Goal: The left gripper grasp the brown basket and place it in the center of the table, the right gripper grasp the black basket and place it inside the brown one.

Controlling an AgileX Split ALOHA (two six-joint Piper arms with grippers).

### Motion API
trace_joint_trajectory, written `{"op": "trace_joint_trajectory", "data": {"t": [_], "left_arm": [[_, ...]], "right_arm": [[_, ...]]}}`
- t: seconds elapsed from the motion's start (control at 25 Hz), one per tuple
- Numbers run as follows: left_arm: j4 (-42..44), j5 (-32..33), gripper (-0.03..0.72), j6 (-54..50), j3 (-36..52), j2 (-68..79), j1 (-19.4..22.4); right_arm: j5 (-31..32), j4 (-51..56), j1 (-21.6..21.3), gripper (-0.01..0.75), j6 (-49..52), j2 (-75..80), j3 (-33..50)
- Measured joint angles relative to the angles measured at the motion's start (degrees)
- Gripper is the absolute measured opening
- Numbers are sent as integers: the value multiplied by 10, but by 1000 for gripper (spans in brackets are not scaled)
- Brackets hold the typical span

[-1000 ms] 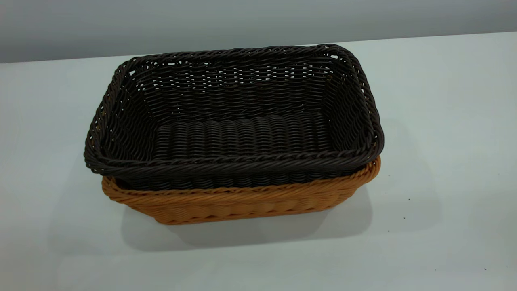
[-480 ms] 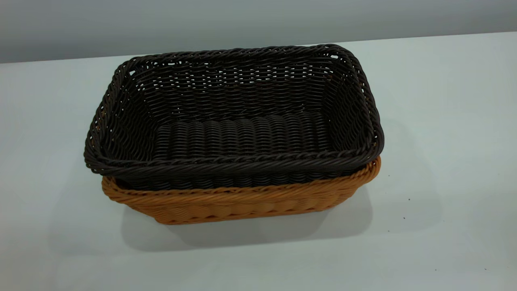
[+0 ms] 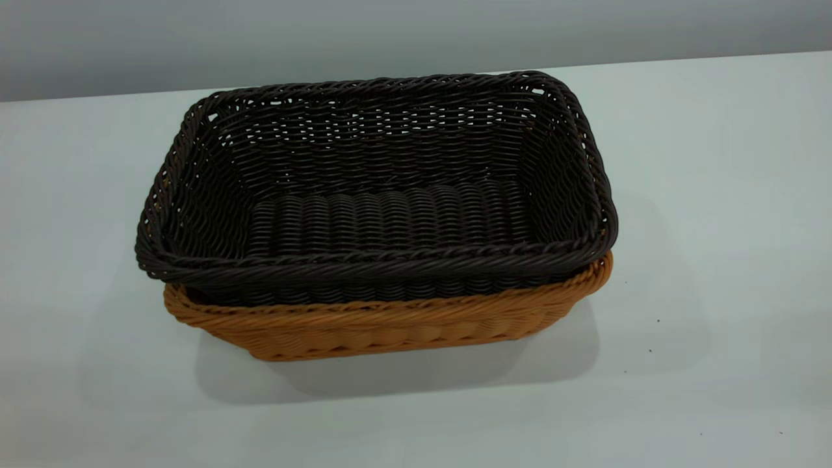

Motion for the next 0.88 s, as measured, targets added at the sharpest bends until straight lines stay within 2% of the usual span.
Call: {"op": "trace_joint_trajectory", "data": {"t": [0.28,0.4,0.52,0.68,0.88], "left_arm": [[1,0,-1,0,0,0,127],[1,0,-1,0,0,0,161],[1,0,-1,0,0,0,172],[1,0,-1,0,0,0,172],[1,0,-1,0,0,0,172]], "right_arm": [[0,0,-184,3,0,0,0],[0,0,-254,3,0,-1,0],[-1,0,-308,3,0,-14,0],[-1,0,-345,3,0,-64,0],[0,3,-345,3,0,-114,0]]}}
